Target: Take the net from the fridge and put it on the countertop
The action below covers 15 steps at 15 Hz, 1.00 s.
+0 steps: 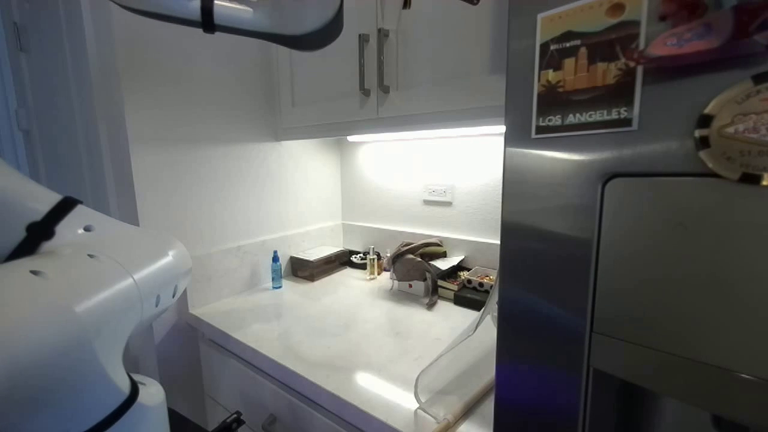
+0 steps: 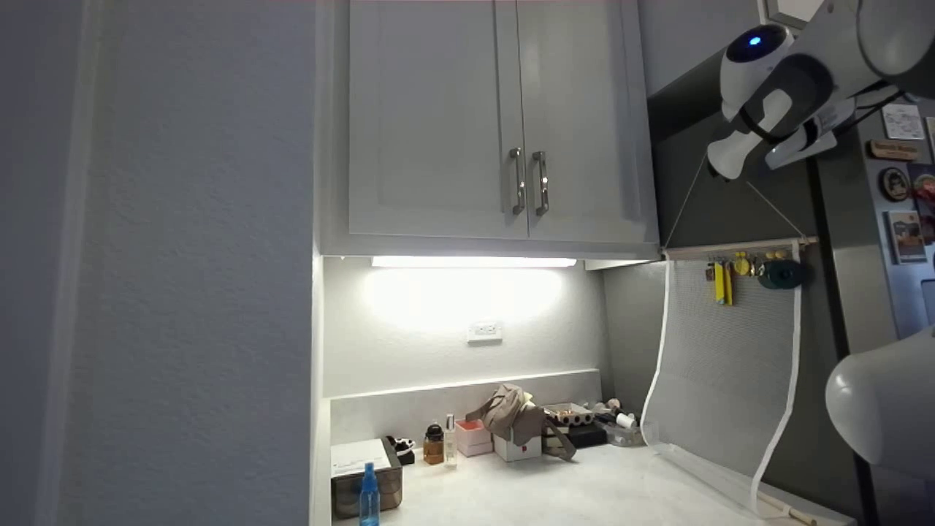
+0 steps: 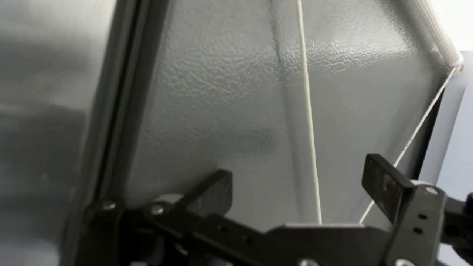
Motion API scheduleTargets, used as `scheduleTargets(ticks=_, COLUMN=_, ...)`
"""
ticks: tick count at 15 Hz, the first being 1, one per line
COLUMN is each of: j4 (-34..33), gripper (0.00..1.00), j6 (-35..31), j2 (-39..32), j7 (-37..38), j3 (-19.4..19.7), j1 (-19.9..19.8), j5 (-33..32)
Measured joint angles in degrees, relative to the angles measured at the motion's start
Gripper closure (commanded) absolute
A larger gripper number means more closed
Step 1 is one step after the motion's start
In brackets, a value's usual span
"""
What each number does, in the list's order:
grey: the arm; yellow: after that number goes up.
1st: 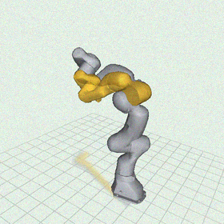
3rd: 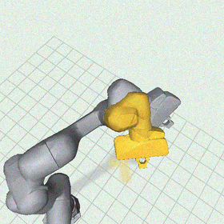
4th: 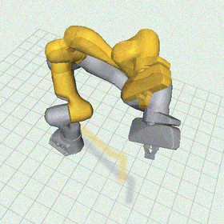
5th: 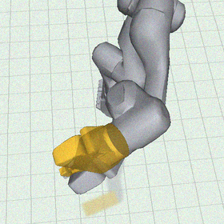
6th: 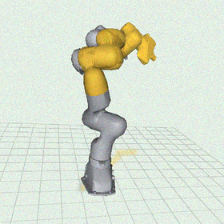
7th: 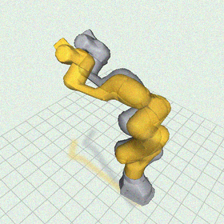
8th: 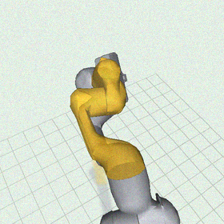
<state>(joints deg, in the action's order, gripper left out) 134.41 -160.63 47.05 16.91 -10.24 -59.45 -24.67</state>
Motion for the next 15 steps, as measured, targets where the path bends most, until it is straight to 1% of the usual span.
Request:
scheduleTargets(ticks=2, j4=-0.09, gripper=0.00, j6=-0.02, j2=-0.66, j7=-0.22, j3=-1.17, j1=-0.22, j5=-0.08)
scheduleTargets(ticks=4, j4=-0.06, gripper=0.00, j6=0.00, j2=-1.71, j7=-1.55, j3=-2.03, j1=1.03, j5=-0.05)
scheduleTargets(ticks=8, j4=0.01, gripper=0.00, j6=0.08, j2=-3.49, j7=-3.50, j3=-2.63, j1=6.75, j5=0.01)
scheduleTargets(ticks=11, j4=0.06, gripper=0.00, j6=0.08, j2=-3.60, j7=-4.36, j3=-2.66, j1=9.59, j5=-0.07)
scheduleTargets(ticks=13, j4=0.06, gripper=0.00, j6=0.49, j2=-3.01, j7=-4.22, j3=-3.05, j1=9.91, j5=-0.09)
scheduleTargets(ticks=15, j4=0.11, gripper=0.00, j6=2.77, j2=-1.55, j7=-3.44, j3=-4.05, j1=9.29, j5=-0.09)
